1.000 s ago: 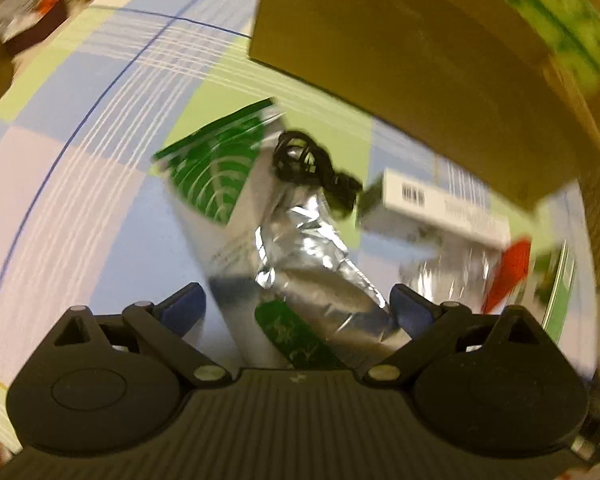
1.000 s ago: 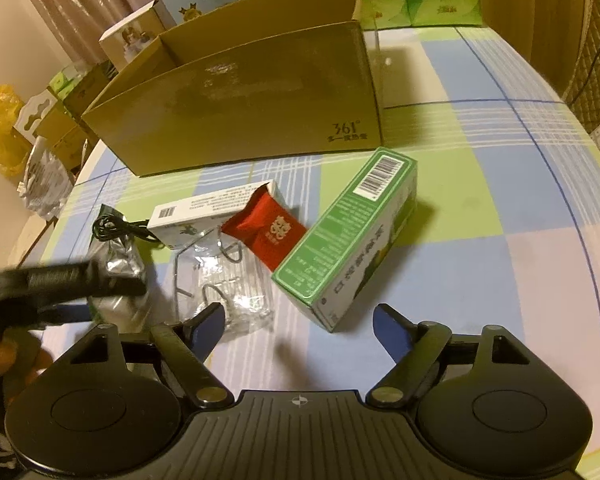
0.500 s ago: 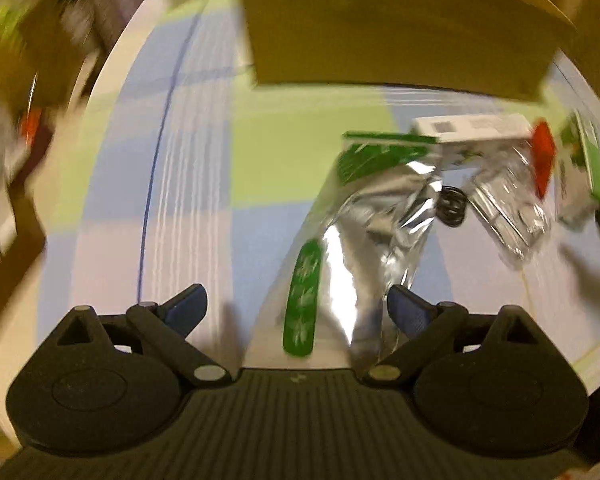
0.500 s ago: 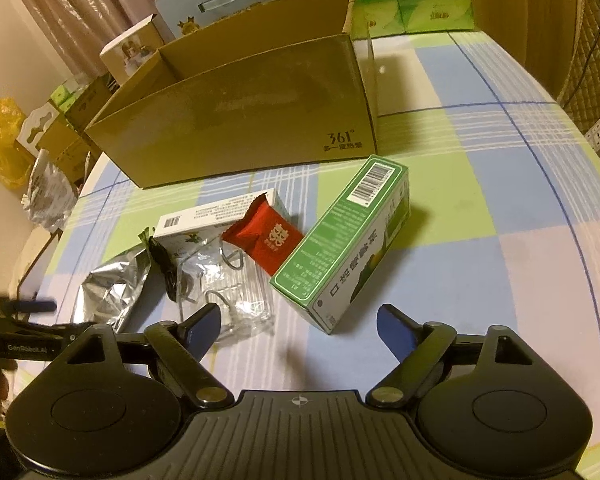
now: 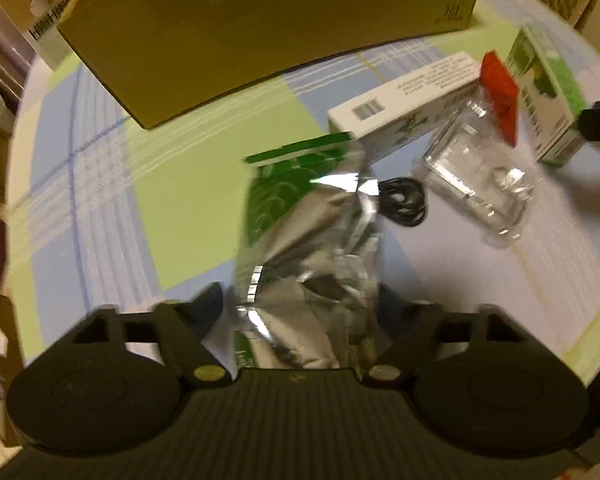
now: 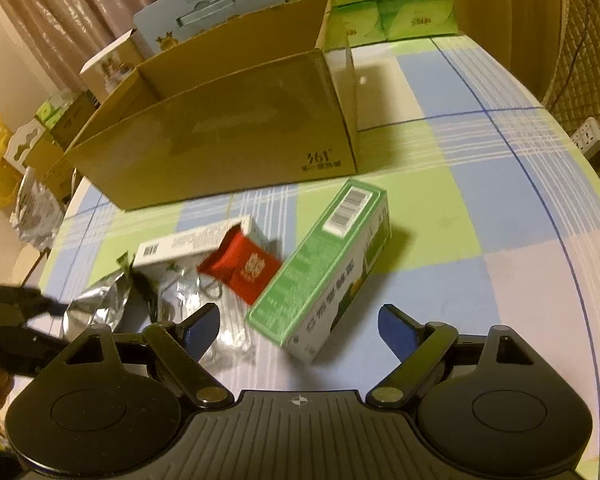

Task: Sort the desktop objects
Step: 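Grasp the silver foil bag with the left tool while the right tool grasps the green oral spray box, then lift the foil bag and green box and carry both over the cardboard box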

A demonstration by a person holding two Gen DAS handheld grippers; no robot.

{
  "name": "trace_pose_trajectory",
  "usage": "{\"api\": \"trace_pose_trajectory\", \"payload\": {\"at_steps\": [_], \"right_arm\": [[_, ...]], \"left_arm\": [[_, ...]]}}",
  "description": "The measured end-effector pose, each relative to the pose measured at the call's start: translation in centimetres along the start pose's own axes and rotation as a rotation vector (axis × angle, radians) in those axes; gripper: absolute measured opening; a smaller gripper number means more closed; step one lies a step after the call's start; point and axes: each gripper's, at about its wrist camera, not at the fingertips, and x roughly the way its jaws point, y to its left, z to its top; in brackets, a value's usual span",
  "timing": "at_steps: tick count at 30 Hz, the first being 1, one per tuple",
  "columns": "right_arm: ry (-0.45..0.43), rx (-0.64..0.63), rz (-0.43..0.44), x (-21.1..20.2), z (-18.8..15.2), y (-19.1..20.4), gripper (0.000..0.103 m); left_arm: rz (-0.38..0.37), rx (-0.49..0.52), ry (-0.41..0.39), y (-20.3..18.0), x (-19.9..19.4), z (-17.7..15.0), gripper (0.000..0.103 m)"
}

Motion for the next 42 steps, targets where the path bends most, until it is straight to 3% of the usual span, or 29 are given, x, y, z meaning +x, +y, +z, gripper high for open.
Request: {"api": "trace_pose_trajectory", "payload": {"at_steps": [2,6,10,12,17,23,25,31,35,42], "right_arm": [[0.006,0.013,0.007,0.6,0.5,-0.1,0.083],[0.022,0.009,-0.003,1.6,1.3,0.1,0.081],[0.054,0.037,-0.001,2.7,1.7,-0.4,0.057],[0.054,0.058,0.004,2.7,1.8,-0.9,0.052],[0.066,0.039,0.02,1.4,1.4,-1.1,0.027],[0.151,0.128,0.094,-0.3,-0.2,-2.4,0.027],[0.151,0.112,0.064,-0.6,-0.4,-2.5,0.028],[0.101,-0.026,-0.097,-1.4,-0.2,-1.6,0.058],[0.101,-0.058,-0.088,-1.2,-0.1,-1.3,0.06],[0.131,-0.154,-0.144,0.9,-0.3,-0.2,0.066]], "left_arm": [[0.027,0.0,0.001,-0.3,-0.6,-0.1,0.051],[0.026,-0.011,0.012,-0.5,-1.2,-0.7,0.048],[0.029,-0.037,0.003,-0.6,-1.2,-1.3,0.048],[0.027,-0.05,0.005,-0.6,-1.2,-1.6,0.049],[0.018,-0.072,0.019,-0.6,-1.4,-1.9,0.059],[0.006,-0.087,0.018,-1.0,-1.8,-2.3,0.059],[-0.003,-0.092,0.019,-1.1,-1.9,-2.5,0.059],[-0.005,-0.103,0.011,-0.9,-2.3,-2.4,0.059],[-0.016,-0.109,0.005,-0.7,-2.4,-2.2,0.062],[-0.026,-0.094,0.012,-0.6,-1.9,-1.7,0.07]]}}
